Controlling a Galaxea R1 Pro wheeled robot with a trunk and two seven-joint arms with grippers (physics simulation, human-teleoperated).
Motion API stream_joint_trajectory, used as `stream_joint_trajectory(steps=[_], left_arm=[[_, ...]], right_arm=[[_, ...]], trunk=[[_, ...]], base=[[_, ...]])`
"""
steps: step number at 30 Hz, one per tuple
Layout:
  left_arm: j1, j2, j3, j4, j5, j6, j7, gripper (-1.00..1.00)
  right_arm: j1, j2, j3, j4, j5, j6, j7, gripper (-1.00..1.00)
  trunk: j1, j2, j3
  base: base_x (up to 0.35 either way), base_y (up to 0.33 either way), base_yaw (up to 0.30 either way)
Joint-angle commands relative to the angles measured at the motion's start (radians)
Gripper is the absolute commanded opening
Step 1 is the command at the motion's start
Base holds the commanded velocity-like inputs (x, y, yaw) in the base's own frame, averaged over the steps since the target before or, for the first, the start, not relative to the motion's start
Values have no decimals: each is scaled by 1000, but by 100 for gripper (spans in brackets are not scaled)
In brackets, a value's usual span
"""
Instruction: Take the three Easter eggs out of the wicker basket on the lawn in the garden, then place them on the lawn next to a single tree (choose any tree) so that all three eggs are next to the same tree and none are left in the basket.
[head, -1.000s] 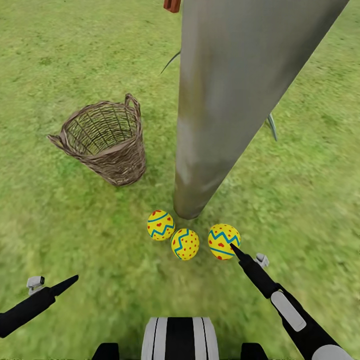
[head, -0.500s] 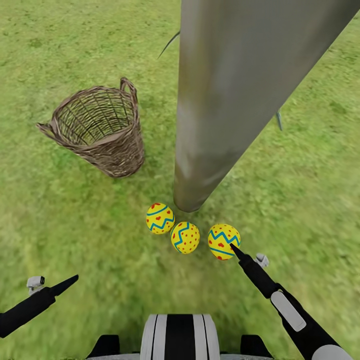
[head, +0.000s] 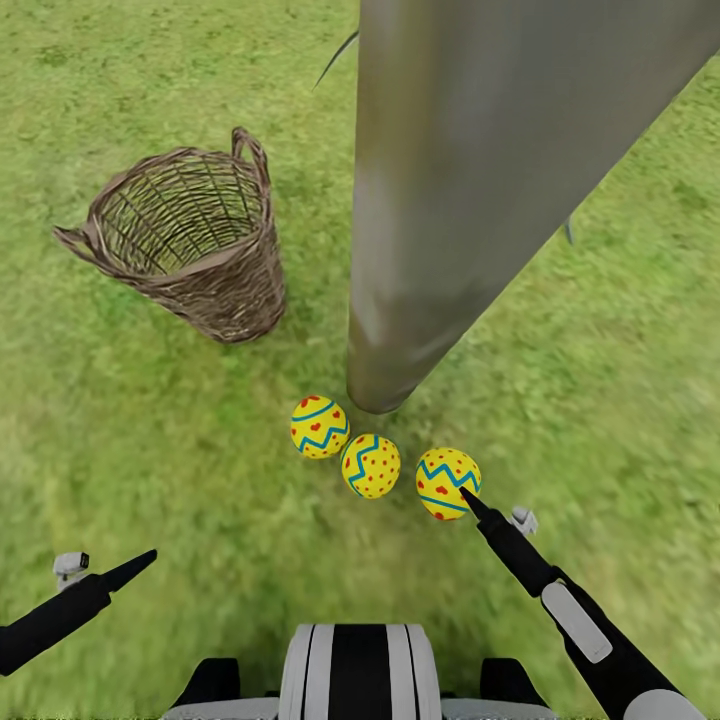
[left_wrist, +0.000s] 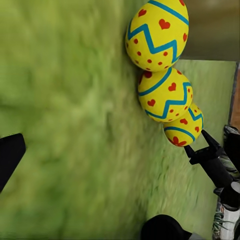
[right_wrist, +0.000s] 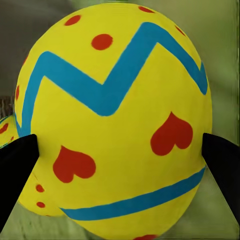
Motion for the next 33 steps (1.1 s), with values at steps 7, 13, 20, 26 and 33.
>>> stream_joint_trajectory(steps=[7, 13, 20, 26, 33], left_arm=[[0, 0, 1, 0, 1, 11, -3, 100], [0, 0, -1, 0, 1, 10, -3, 100], [0, 0, -1, 0, 1, 10, -3, 100], [0, -1, -4, 0, 1, 10, -3, 100], [0, -3, -6, 0, 1, 10, -3, 100]], right_arm=[[0, -2, 2, -3, -10, 19, 13, -100], [0, -3, 0, -4, -14, 18, 188, -100], [0, -4, -6, 4, -16, 8, 196, -100], [-2, -3, -8, 56, -16, 6, 0, -100], [-4, -2, -8, 8, -17, 6, -39, -100]], trunk=[[3, -2, -28], [3, -2, -28], [3, -2, -28], [3, -2, -28], [3, -2, -28]], base=[[0, 0, 0], [0, 0, 0], [0, 0, 0], [0, 0, 0], [0, 0, 0]])
